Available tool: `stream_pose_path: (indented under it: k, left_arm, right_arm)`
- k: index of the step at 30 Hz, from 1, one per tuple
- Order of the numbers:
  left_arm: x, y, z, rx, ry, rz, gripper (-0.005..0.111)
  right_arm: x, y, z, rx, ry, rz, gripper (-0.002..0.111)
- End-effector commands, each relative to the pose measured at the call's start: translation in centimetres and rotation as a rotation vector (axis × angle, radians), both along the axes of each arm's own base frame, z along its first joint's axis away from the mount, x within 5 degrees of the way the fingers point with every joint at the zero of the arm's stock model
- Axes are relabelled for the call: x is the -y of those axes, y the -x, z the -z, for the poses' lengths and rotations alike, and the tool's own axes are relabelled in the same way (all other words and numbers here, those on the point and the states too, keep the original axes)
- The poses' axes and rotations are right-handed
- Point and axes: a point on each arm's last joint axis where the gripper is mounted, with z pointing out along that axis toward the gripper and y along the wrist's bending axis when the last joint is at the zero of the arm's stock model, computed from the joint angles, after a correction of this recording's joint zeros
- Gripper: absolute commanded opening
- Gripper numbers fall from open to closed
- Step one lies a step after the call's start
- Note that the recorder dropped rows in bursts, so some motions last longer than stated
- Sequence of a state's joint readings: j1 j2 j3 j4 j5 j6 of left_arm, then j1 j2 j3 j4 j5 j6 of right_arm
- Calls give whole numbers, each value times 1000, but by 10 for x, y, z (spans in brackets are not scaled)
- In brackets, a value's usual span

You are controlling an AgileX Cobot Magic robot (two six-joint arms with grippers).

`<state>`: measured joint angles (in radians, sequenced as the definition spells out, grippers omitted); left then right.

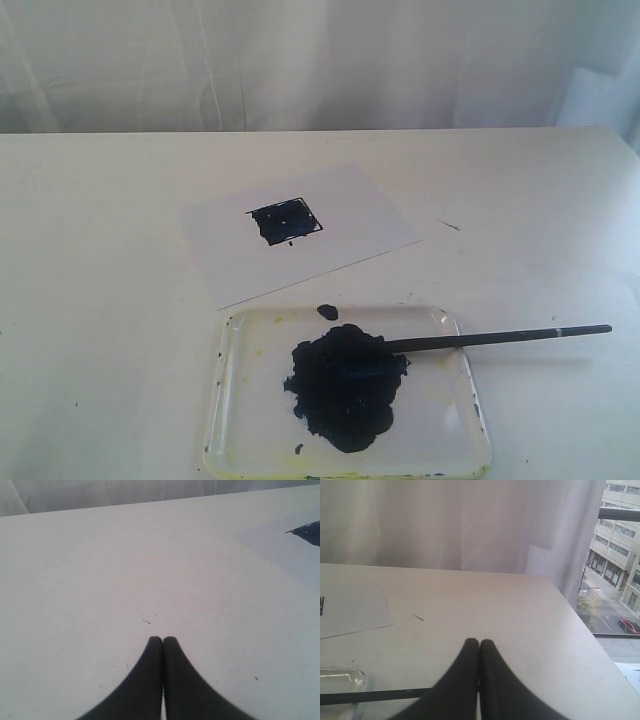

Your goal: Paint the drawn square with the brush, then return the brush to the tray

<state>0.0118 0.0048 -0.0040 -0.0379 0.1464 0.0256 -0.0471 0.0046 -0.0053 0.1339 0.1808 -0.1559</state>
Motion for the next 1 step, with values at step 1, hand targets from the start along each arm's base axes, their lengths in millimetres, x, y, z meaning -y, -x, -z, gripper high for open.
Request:
stream_pose_path:
  k: [1]
  left_arm:
    - [0, 0, 1, -2, 5, 6, 0]
  right_arm:
    - [0, 0, 1, 3, 1, 4, 0]
